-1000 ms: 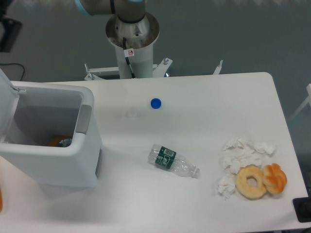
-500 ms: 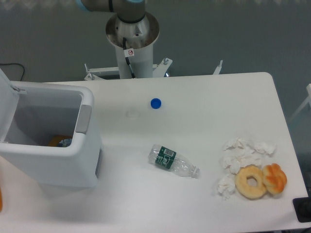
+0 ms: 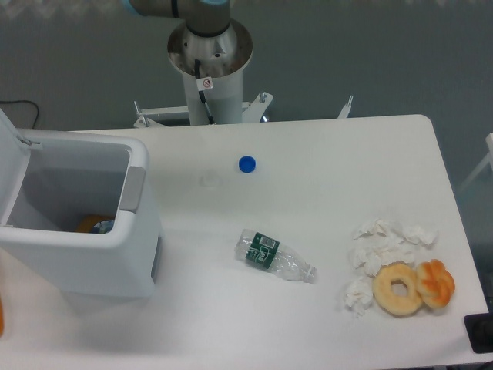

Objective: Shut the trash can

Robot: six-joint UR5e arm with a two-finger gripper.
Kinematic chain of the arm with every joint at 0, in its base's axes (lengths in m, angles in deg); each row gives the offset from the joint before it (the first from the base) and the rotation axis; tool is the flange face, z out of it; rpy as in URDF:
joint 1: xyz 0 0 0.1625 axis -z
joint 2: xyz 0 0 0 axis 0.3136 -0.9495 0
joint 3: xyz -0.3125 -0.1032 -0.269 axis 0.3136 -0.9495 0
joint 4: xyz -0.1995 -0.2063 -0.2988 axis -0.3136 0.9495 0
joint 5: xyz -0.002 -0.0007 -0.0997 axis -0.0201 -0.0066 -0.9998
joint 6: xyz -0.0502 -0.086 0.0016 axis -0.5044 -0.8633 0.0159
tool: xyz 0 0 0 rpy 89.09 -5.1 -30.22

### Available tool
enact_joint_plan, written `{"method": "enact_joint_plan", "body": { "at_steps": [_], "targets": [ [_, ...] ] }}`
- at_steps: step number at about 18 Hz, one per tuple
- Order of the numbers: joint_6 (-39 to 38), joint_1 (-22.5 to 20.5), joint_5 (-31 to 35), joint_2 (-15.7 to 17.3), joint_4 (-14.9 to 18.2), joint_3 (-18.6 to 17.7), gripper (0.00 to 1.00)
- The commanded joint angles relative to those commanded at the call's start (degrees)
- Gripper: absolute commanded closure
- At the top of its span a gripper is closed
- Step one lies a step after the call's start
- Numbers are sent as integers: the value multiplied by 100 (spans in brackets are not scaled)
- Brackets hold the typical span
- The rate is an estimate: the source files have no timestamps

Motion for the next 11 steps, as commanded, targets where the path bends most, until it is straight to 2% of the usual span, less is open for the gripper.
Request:
{"method": "enact_joint_plan", "body": {
  "at_steps": [3, 11],
  "targets": [
    [79, 0, 0, -80, 0, 18, 0],
    [149, -26, 123, -36, 9, 9, 0]
  ]
}}
